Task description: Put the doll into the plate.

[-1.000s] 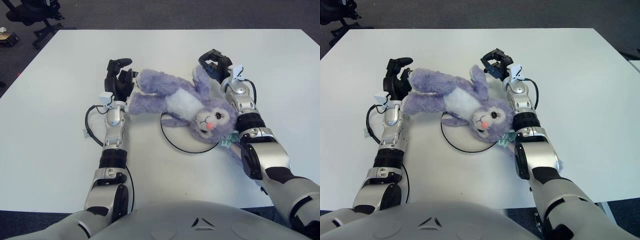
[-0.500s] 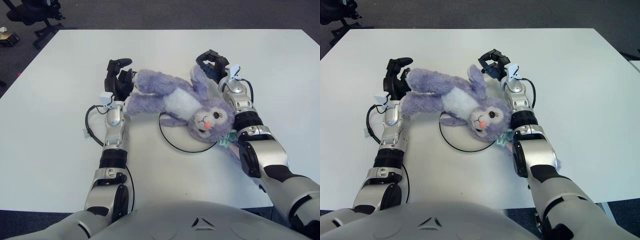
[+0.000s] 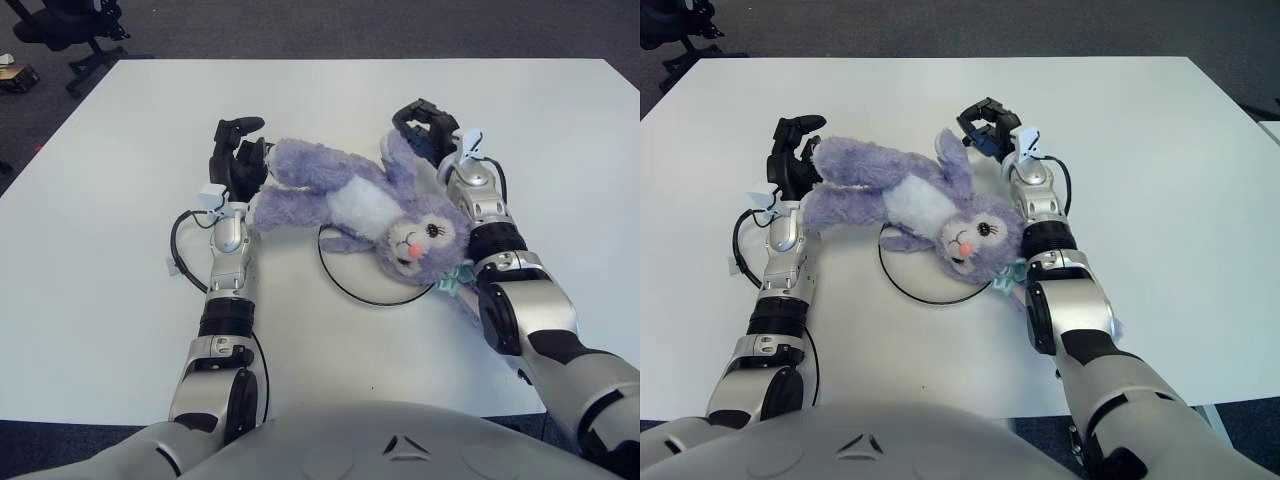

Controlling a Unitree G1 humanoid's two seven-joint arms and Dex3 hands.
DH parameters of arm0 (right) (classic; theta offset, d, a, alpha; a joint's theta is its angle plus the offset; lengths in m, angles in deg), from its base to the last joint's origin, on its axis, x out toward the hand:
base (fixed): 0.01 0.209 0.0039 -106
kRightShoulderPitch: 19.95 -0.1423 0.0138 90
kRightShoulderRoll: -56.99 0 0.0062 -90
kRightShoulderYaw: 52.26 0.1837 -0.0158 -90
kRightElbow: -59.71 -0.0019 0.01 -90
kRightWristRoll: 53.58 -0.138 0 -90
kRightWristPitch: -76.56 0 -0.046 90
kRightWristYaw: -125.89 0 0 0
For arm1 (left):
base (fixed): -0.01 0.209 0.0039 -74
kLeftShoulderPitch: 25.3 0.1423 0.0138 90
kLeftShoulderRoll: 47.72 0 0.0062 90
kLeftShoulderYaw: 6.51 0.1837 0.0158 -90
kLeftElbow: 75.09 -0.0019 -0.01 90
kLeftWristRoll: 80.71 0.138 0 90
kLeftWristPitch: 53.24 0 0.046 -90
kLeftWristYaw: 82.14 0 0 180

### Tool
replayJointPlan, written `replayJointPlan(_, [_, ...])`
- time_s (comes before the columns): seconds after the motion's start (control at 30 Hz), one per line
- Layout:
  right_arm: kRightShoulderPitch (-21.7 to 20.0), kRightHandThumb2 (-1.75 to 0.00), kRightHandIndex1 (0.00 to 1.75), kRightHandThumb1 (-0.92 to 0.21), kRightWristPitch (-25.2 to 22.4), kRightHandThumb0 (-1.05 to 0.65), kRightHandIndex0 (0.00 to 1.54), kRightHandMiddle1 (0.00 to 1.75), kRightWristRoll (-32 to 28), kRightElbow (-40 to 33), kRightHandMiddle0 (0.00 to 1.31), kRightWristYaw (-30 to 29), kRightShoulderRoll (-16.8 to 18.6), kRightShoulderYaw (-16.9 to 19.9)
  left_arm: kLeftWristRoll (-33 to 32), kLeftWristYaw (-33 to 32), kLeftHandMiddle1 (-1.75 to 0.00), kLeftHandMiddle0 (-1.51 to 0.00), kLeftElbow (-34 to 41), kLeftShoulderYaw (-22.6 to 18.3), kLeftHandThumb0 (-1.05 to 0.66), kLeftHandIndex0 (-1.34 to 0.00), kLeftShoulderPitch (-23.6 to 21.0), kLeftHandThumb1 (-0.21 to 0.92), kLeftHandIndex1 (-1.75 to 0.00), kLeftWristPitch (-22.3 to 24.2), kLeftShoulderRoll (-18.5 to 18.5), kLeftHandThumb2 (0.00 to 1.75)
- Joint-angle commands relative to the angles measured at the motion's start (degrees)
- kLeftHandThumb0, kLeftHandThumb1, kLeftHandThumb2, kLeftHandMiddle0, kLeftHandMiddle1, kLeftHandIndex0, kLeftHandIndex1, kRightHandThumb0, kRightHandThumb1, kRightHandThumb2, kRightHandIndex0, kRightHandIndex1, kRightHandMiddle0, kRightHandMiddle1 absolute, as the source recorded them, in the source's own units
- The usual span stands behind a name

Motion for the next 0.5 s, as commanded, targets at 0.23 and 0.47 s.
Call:
replayJointPlan(0.23, [-4.35,-0.31,1.47,-0.92,-9.79,-0.01,0.39,1.46,-5.48,-3.81,0.38,4.63,-5.33,4.09,0.13,-0.09,-1.39,-0.52,-2.98,-0.38,0.00,-0.35,1.26,0.92,-1.42,-0.89,-0.22,0.27])
replayJointPlan(0.47, [-6.74,-0.32,1.48,-0.92,-16.77,-0.01,0.38,1.47,-9.07,-2.94,0.38,4.34,-7.80,7.65,-0.03,0.18,-1.39,-0.52,-2.91,-0.43,0.00,-0.35,1.41,0.92,-1.42,-0.89,-0.06,0.27])
